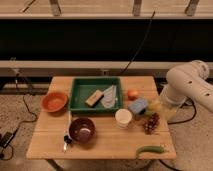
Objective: Place eraser in table surface
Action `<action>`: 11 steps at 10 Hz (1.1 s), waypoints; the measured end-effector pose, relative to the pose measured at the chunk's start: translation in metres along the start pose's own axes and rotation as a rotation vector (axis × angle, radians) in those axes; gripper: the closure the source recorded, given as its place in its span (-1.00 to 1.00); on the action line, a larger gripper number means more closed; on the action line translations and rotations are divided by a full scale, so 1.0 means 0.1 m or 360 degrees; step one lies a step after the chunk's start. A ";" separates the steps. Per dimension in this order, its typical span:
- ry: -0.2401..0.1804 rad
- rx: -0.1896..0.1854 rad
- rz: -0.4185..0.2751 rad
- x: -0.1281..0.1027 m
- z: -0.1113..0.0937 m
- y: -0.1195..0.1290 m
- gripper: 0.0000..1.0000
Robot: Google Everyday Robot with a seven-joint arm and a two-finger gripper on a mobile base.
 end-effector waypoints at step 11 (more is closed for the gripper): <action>-0.0105 0.0035 -0.0099 -0.23 -0.03 -0.29 -0.30</action>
